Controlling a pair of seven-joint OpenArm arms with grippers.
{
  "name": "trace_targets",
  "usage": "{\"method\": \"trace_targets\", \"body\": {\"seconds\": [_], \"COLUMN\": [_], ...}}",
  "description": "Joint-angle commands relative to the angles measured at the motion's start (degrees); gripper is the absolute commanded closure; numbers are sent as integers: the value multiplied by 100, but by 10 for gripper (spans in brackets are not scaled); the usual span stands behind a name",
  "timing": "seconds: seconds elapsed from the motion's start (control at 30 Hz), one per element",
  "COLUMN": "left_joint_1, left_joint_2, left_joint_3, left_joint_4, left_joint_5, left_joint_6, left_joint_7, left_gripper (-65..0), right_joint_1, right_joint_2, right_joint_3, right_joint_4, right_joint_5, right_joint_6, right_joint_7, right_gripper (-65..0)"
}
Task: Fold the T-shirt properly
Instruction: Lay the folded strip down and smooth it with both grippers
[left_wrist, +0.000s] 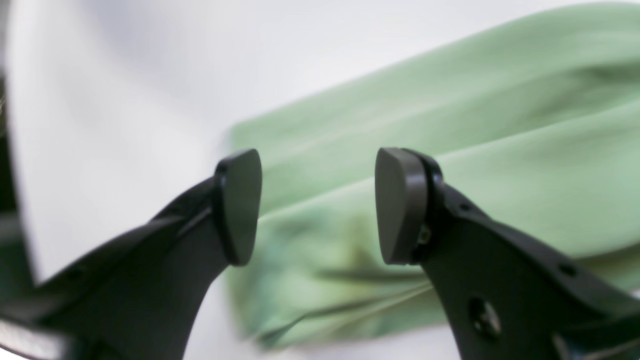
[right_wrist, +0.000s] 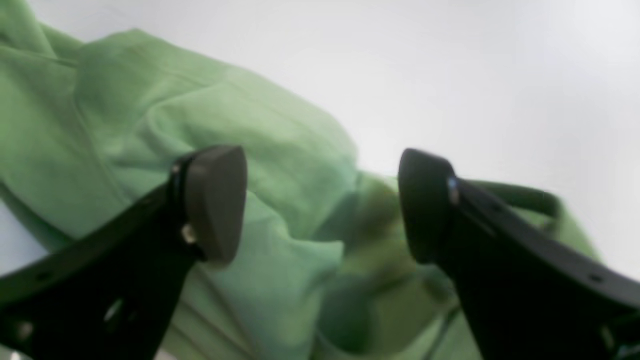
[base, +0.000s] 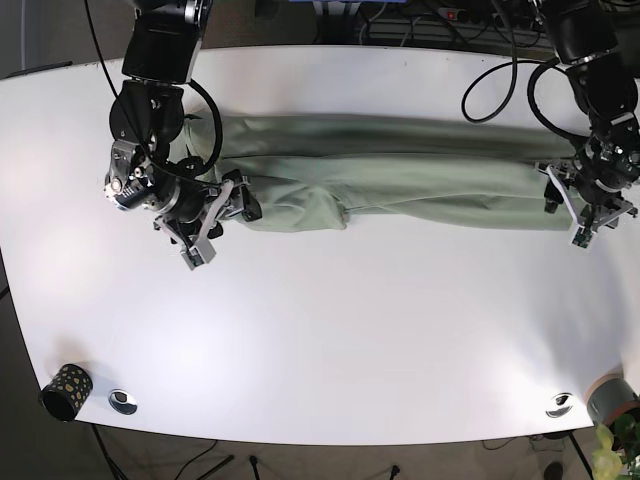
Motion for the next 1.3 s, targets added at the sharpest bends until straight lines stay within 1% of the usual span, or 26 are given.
{"method": "trace_targets", "body": {"seconds": [0.0,0.1,0.17,0.27,0.4,0.43,0.53,0.6,0.7,0.87,1.0,1.13,1.27], "left_joint_1": [-2,24,103,253,314,358,438,438,438,438,429,429,429], "left_joint_2": [-128,-145,-154,-259,-259,-251,-251,-259,-259,-268,-277,-277,-277], "left_joint_3": [-79,-88,-97,-176,-202,-202,-202,-202,-202,-202,-202,-202,-202], "left_joint_4": [-126,-319,-460,-539,-548,-539,-521,-521,-513,-513,-539,-548,-548], "left_joint_5": [82,82,82,73,73,73,64,64,64,64,64,64,64], "left_joint_6": [27,27,27,19,1,1,1,1,1,1,1,1,1], "left_joint_7": [34,34,25,8,8,8,8,8,8,8,8,8,8], "left_gripper": [-338,-338,-338,-338,-338,-338,-338,-338,-338,-338,-338,-338,-338], "right_joint_1": [135,187,222,346,433,469,548,583,583,486,82,-252,-630], "right_joint_2": [42,33,-81,-134,-160,-160,-160,-160,-152,-116,-90,-29,-29], "right_joint_3": [-8,-17,-8,-8,-17,-17,-17,-17,-17,27,27,54,291], "right_joint_4": [-141,-378,-528,-633,-668,-668,-677,-747,-774,-536,343,1134,1688], "right_joint_5": [88,123,70,70,70,70,70,70,70,132,132,132,132], "right_joint_6": [30,30,30,30,30,30,30,30,30,30,30,30,30], "right_joint_7": [69,78,105,175,263,263,263,263,263,228,210,-27,-27], "right_gripper": [-438,-438,-438,-436,-426,-403,-285,-141,0,0,0,0,0]}}
